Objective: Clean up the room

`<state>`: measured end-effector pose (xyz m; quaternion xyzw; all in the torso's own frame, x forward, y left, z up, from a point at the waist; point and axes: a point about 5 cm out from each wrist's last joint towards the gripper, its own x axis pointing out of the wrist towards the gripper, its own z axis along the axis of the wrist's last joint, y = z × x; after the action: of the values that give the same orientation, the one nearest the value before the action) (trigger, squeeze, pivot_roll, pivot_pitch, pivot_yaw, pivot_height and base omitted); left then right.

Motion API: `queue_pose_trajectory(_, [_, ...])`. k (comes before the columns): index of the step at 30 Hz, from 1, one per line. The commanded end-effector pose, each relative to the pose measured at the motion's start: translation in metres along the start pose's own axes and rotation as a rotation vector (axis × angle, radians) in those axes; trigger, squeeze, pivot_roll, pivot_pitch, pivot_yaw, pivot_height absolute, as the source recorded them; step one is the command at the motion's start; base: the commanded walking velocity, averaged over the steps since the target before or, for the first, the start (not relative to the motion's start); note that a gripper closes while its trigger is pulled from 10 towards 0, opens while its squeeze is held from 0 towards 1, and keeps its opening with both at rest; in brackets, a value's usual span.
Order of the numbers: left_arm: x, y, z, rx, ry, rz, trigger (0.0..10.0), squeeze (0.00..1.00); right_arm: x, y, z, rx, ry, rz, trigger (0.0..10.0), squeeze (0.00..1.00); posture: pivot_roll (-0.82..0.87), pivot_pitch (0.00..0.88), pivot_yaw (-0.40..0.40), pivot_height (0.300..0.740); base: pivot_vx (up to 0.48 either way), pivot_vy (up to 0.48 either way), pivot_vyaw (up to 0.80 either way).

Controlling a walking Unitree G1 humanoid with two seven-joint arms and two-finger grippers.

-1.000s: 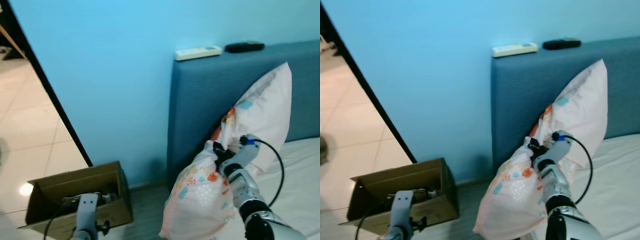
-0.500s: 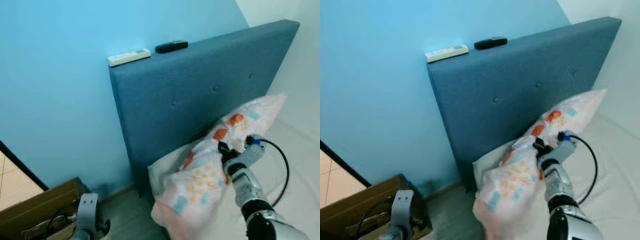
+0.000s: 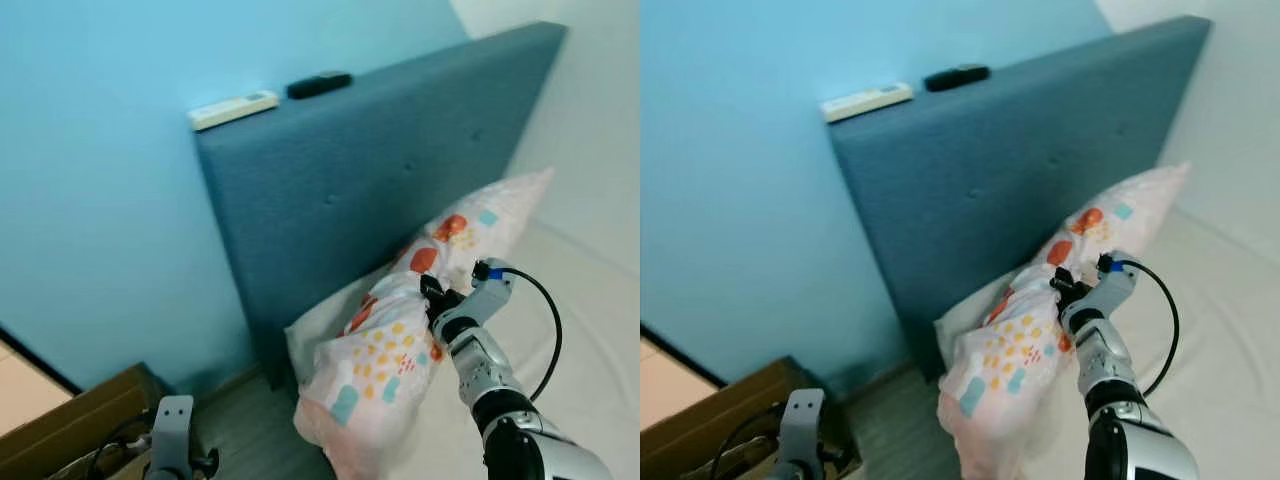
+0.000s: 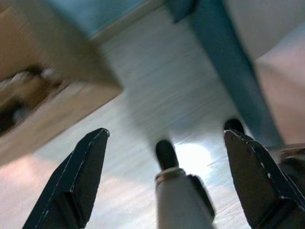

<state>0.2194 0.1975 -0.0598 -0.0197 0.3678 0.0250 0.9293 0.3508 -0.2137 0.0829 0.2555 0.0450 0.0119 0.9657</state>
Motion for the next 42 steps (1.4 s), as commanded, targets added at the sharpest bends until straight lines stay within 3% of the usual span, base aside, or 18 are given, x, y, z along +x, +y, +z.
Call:
queue_pose_trajectory(1, [0.0,-0.001,0.002,-0.014,-0.014,-0.008,10.0,0.0,0.005,0.006,0.006,0.004,-0.019,0.021,0.0,0.0,-0.03,0.138,0.024,0.72,0.0,0.0,-0.79])
queue_pose_trajectory(9, [0.005,-0.005,0.022,-0.01,-0.082,-0.029,10.0,0.0,0.012,0.018,0.012,-0.014,-0.028,0.045,0.0,0.0,-0.02,0.15,0.016,0.72,0.0,0.0,-0.59])
queue_pose_trajectory(18, [0.003,-0.005,0.021,-0.008,-0.102,-0.033,10.0,0.0,0.023,0.038,0.013,-0.031,0.025,0.097,0.0,0.0,0.01,0.187,-0.004,0.72,0.0,0.0,0.0])
queue_pose_trajectory(24, [-0.004,0.002,0.006,-0.001,-0.123,-0.032,10.0,0.0,0.034,0.054,0.027,-0.064,0.056,0.12,0.0,0.0,0.07,0.27,-0.036,0.72,0.0,0.0,0.0])
queue_pose_trajectory(28, [-0.013,0.013,-0.013,0.007,-0.112,-0.014,10.0,0.0,0.048,0.076,0.067,-0.068,-0.037,0.154,0.0,0.0,0.12,0.309,-0.038,0.72,0.0,0.0,0.0])
queue_pose_trajectory(29, [-0.013,0.013,-0.013,0.007,-0.112,-0.014,10.0,0.0,0.048,0.076,0.067,-0.068,-0.037,0.154,0.0,0.0,0.12,0.309,-0.038,0.72,0.0,0.0,0.0])
queue_pose_trajectory(30, [-0.016,0.015,-0.018,0.011,-0.11,-0.014,10.0,0.0,0.051,0.082,0.083,-0.049,-0.086,0.162,0.0,0.0,0.14,0.323,-0.038,0.72,0.0,0.0,0.0])
queue_pose_trajectory(31, [-0.016,0.015,-0.018,0.011,-0.11,-0.014,10.0,0.0,0.051,0.082,0.083,-0.049,-0.086,0.162,0.0,0.0,0.14,0.323,-0.038,0.72,0.0,0.0,0.0])
queue_pose_trajectory(33, [-0.021,0.019,-0.026,0.04,-0.108,-0.02,10.0,0.0,0.056,0.097,0.124,-0.01,-0.208,0.191,0.0,0.0,0.16,0.343,-0.03,0.72,0.0,0.0,0.0])
queue_pose_trajectory(34, [-0.021,0.019,-0.026,0.04,-0.108,-0.02,10.0,0.0,0.056,0.097,0.124,-0.01,-0.208,0.191,0.0,0.0,0.16,0.343,-0.03,0.72,0.0,0.0,0.0])
queue_pose_trajectory(37, [-0.028,0.022,-0.033,0.086,-0.119,-0.043,10.0,0.0,0.054,0.118,0.181,0.09,-0.376,0.25,0.0,0.0,0.21,0.37,-0.016,0.72,0.0,0.0,0.0])
queue_pose_trajectory(42, [-0.03,0.023,-0.035,0.095,-0.125,-0.048,10.0,0.0,0.052,0.123,0.194,0.121,-0.42,0.277,0.0,0.0,0.22,0.372,-0.012,0.72,0.0,0.0,0.0])
